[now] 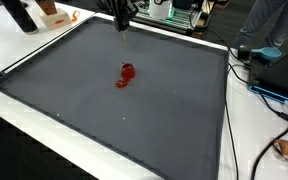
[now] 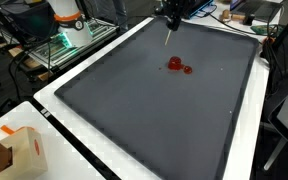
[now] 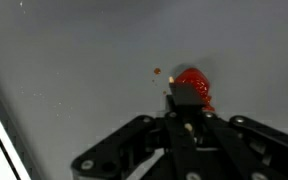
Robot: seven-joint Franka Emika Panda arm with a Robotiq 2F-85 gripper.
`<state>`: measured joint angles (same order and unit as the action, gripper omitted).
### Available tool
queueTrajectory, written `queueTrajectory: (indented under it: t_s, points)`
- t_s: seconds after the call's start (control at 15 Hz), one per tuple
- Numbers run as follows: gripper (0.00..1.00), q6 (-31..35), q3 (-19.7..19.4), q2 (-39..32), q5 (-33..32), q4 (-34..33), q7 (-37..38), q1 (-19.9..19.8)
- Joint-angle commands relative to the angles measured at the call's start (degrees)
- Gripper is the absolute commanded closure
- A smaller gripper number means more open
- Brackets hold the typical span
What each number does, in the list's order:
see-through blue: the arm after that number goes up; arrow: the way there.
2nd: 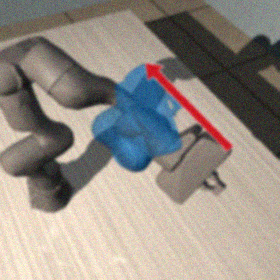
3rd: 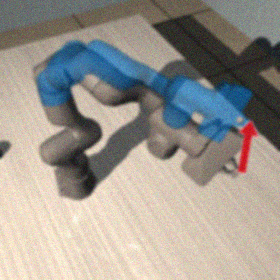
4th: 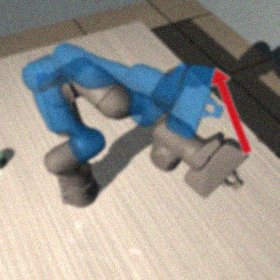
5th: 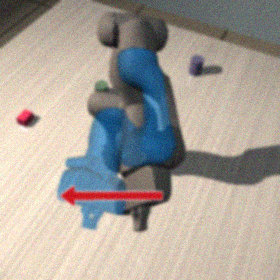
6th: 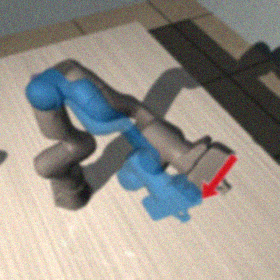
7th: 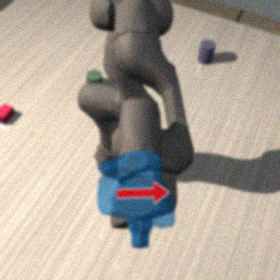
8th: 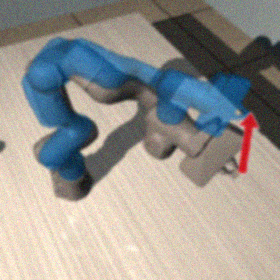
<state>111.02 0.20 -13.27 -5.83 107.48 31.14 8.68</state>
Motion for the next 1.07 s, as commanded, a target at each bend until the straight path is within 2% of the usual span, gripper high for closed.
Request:
queueTrajectory:
  t_s: [0.0, 0.53, 0.6, 1.0]
  points:
    - [0.97, 2.29, 0.97, 3.80, 3.88, 4.37, -4.19, -1.45]
    - [0.97, 4.71, 1.37, 6.73, 6.04, 7.46, -6.77, -1.69]
    - [0.87, 2.71, 1.23, 4.39, 4.63, 4.30, -6.01, -1.57]
    - [0.87, 3.30, 1.48, 5.19, 4.64, 5.24, -6.02, -1.58]
